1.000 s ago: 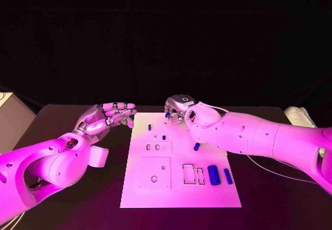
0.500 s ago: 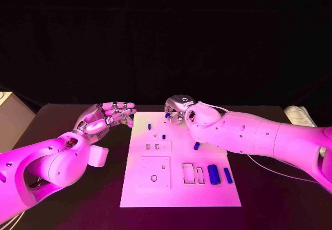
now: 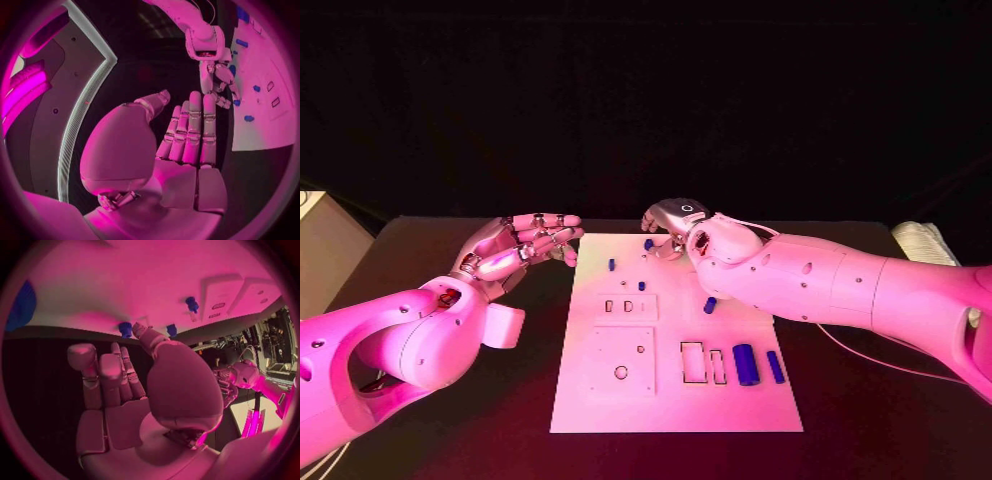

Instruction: Assemble the parts on the task board

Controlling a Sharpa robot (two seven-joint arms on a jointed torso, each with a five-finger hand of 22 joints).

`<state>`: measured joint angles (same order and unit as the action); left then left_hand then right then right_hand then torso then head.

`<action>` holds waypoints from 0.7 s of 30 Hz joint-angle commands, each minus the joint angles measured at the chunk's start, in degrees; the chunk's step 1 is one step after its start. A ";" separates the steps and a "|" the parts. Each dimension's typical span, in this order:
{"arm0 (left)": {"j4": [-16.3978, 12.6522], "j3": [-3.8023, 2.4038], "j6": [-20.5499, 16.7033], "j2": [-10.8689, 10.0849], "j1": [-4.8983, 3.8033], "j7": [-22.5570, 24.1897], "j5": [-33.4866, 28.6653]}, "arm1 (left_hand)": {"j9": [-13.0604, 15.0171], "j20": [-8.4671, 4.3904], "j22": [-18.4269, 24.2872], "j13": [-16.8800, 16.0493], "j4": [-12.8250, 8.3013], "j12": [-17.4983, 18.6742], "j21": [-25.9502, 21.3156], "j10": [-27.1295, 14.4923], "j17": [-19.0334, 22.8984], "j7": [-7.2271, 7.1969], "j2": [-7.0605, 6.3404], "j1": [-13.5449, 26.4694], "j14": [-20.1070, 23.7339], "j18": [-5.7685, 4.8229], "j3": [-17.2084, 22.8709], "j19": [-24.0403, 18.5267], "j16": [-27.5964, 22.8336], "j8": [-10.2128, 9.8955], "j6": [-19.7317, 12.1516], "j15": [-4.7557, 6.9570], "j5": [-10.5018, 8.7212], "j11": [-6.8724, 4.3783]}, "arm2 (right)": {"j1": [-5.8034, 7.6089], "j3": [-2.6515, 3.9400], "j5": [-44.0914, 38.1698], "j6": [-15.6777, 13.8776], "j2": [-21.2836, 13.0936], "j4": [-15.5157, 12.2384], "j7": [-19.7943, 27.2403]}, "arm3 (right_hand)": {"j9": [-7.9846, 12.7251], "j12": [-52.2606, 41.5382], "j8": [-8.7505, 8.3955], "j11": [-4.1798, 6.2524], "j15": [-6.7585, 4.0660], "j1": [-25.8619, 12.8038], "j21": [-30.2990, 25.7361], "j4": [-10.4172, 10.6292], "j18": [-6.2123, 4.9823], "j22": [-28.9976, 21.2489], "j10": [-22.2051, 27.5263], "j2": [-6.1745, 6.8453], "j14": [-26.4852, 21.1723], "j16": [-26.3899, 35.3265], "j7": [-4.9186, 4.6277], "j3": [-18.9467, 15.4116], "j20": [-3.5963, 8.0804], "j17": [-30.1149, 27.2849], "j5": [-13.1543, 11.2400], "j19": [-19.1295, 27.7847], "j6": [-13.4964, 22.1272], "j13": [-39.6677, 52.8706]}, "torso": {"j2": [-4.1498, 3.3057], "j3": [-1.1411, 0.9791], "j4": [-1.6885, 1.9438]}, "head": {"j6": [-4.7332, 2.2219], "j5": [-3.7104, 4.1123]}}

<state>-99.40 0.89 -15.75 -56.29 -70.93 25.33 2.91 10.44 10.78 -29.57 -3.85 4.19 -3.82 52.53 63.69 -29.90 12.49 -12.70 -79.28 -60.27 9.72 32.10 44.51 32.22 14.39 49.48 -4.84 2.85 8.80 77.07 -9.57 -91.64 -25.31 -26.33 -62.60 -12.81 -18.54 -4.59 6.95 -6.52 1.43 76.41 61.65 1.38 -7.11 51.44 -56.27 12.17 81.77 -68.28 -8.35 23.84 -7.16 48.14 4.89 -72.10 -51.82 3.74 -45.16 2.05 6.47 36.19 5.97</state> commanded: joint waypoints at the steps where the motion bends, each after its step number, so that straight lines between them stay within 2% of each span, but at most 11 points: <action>1: 0.03 -0.05 1.13 0.00 -0.11 0.17 0.23 | 0.08 -0.09 -0.11 -0.07 -0.41 0.02 0.34 -0.32 -0.11 0.06 0.27 0.29 0.36 0.67 0.06 -0.46 0.33 -0.33 -0.24 -0.05 0.16 -0.02 | 0.00 0.01 0.47 -2.54 -1.16 -1.04 0.81 | 0.11 -0.62 -0.48 -0.05 -0.06 1.96 -1.31 1.93 -0.65 -0.91 0.57 -0.59 0.00 0.40 0.14 -4.22 0.03 -0.69 0.68 -0.29 0.22 0.02 | 0.02 -0.04 -0.12 | -0.10 -0.07; 5: 0.10 -0.04 1.16 -0.21 -0.11 0.16 0.23 | 0.08 -0.09 -0.11 -0.07 -0.41 0.02 0.34 -0.32 -0.11 0.06 0.27 0.29 0.36 0.67 0.06 -0.46 0.33 -0.33 -0.24 -0.05 0.16 -0.02 | 0.05 0.23 1.31 -3.31 -4.72 -4.92 0.74 | 0.10 -1.68 -0.54 0.27 -0.29 3.06 -1.24 3.52 -0.52 -0.34 -0.51 -0.90 0.10 0.43 -0.08 -5.93 0.21 -0.83 1.27 -1.02 -0.29 0.15 | 0.05 -0.17 -0.34 | -0.18 -0.26; 7: 0.09 -0.04 1.22 -0.34 -0.11 0.14 0.23 | 0.08 -0.09 -0.11 -0.07 -0.41 0.02 0.34 -0.32 -0.11 0.06 0.27 0.29 0.36 0.67 0.06 -0.46 0.33 -0.33 -0.24 -0.05 0.16 -0.02 | 0.16 0.44 1.95 -3.93 -6.93 -7.28 0.79 | 0.06 -3.63 -0.45 1.05 -0.86 3.43 0.31 4.21 -0.13 1.91 -3.96 -1.10 0.35 0.04 -0.52 -5.34 0.65 -0.16 1.76 -2.33 -0.98 0.62 | 0.09 -0.15 -0.40 | -0.29 -0.12; 8: 0.07 -0.04 1.26 -0.40 -0.11 0.14 0.23 | 0.08 -0.09 -0.11 -0.07 -0.41 0.02 0.34 -0.32 -0.11 0.06 0.27 0.29 0.36 0.67 0.06 -0.46 0.33 -0.33 -0.24 -0.05 0.16 -0.02 | 0.25 0.55 2.35 -4.36 -8.29 -8.69 0.84 | 0.07 -4.12 -0.46 1.23 -1.04 3.37 1.14 4.44 0.11 3.06 -5.05 -1.00 0.59 -0.47 -0.61 -4.89 0.84 0.72 1.91 -2.90 -1.15 0.71 | 0.15 -0.17 -0.59 | -0.37 -0.14; 10: 0.05 -0.04 1.35 -0.47 -0.11 0.12 0.23 | 0.08 -0.09 -0.11 -0.07 -0.41 0.02 0.34 -0.32 -0.11 0.06 0.27 0.29 0.36 0.67 0.06 -0.46 0.33 -0.33 -0.24 -0.05 0.16 -0.02 | 0.43 0.81 3.35 -4.95 -10.91 -11.23 0.84 | 0.08 -5.01 -0.48 1.37 -1.11 2.99 3.38 5.12 0.72 6.16 -7.25 -0.38 1.18 -1.76 -0.65 -3.49 1.08 2.82 2.27 -4.24 -1.65 0.87 | 0.22 -0.18 -0.75 | -0.57 -0.17; 12: 0.03 -0.04 1.45 -0.53 -0.11 0.10 0.23 | 0.10 -0.08 -0.14 -0.07 -0.43 0.02 0.40 -0.36 -0.16 0.06 0.26 0.33 0.41 0.67 0.05 -0.51 0.38 -0.35 -0.26 -0.07 0.15 -0.01 | 0.72 1.05 5.91 -4.88 -13.75 -13.62 0.81 | -0.01 -6.30 -0.30 1.92 -1.53 2.49 6.80 5.99 1.52 10.59 -10.51 0.45 2.14 -4.04 -0.26 -1.96 1.37 6.35 2.08 -6.16 -2.43 1.44 | 0.35 -0.26 -0.92 | -0.71 -0.17; 14: 0.02 -0.04 1.53 -0.60 -0.11 0.08 0.23 | 0.10 -0.08 -0.14 -0.07 -0.43 0.02 0.40 -0.36 -0.16 0.06 0.26 0.33 0.41 0.67 0.05 -0.51 0.38 -0.35 -0.26 -0.07 0.15 -0.01 | 0.95 1.18 8.91 -4.09 -15.79 -15.00 0.86 | -0.11 -8.24 -0.12 2.69 -2.07 2.23 8.96 6.50 2.00 13.35 -14.52 1.14 2.69 -5.55 0.09 -1.13 1.78 8.64 1.67 -7.30 -2.97 2.57 | 0.41 -0.33 -1.07 | -0.73 -0.15; 16: 0.03 -0.04 1.58 -0.68 -0.11 0.06 0.23 | 0.10 -0.08 -0.14 -0.07 -0.43 0.02 0.40 -0.36 -0.16 0.06 0.26 0.33 0.41 0.67 0.05 -0.51 0.38 -0.35 -0.26 -0.07 0.15 -0.01 | 1.12 1.27 12.36 -2.49 -17.73 -15.95 1.07 | -0.19 -10.71 -0.13 3.43 -2.72 1.81 10.44 6.86 2.33 15.27 -18.09 2.24 3.04 -6.74 0.50 -1.45 2.29 10.42 2.51 -8.00 -3.14 4.44 | 0.46 -0.37 -1.22 | -0.85 -0.07; 18: 0.07 -0.04 1.65 -0.75 -0.11 0.07 0.23 | 0.10 -0.08 -0.14 -0.07 -0.43 0.02 0.40 -0.36 -0.16 0.06 0.26 0.33 0.41 0.67 0.05 -0.51 0.38 -0.35 -0.26 -0.07 0.15 -0.01 | 1.23 1.33 15.26 -0.59 -19.39 -16.39 1.25 | -0.27 -15.42 -0.34 3.99 -3.24 2.30 11.15 6.67 2.46 16.25 -19.71 3.03 3.14 -7.54 0.89 -3.02 2.95 11.45 2.83 -8.20 -2.84 8.57 | 0.46 -0.47 -1.38 | -0.92 -0.08; 20: 0.14 -0.04 1.70 -0.80 -0.11 0.07 0.23 | 0.10 -0.07 -0.15 -0.08 -0.43 0.02 0.43 -0.37 -0.18 0.05 0.25 0.36 0.44 0.67 0.03 -0.54 0.41 -0.36 -0.27 -0.07 0.15 -0.01 | 1.29 1.36 17.06 0.95 -20.45 -16.30 1.34 | -0.28 -20.86 -0.78 3.97 -3.29 3.02 12.57 6.50 2.83 18.15 -19.75 3.19 3.58 -8.93 0.79 -5.46 3.00 13.71 3.05 -8.87 -1.83 13.51 | 0.43 -0.60 -1.45 | -0.89 0.07; 21: 0.17 -0.04 1.72 -0.82 -0.10 0.07 0.23 | 0.10 -0.07 -0.15 -0.08 -0.43 0.02 0.43 -0.37 -0.18 0.05 0.25 0.36 0.44 0.67 0.03 -0.54 0.41 -0.36 -0.27 -0.07 0.15 -0.01 | 1.31 1.38 17.92 1.70 -20.86 -16.02 1.41 | -0.80 -34.21 -0.12 4.45 -2.89 4.66 13.99 6.89 3.11 20.06 -16.15 1.31 4.05 -11.00 0.78 -9.41 3.00 17.04 4.02 -9.46 -1.49 27.20 | 0.42 -0.68 -1.49 | -0.85 0.13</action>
<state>-99.22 0.90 -15.35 -57.12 -70.95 25.16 2.91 10.49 10.65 -29.68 -3.84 4.19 -3.82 52.74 63.69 -30.03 12.49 -12.70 -79.28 -60.19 9.72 32.10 44.22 32.43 14.38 49.48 -4.93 2.85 8.80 78.34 -8.23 -79.94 -27.27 -47.04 -78.66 -12.27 -19.19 -35.24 6.59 -2.14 -1.35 80.08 75.19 8.28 -4.59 70.91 -74.34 14.34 83.93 -78.73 -7.46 15.45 -4.17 64.46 8.33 -81.36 -53.51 28.38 -44.75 1.59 5.20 35.33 5.98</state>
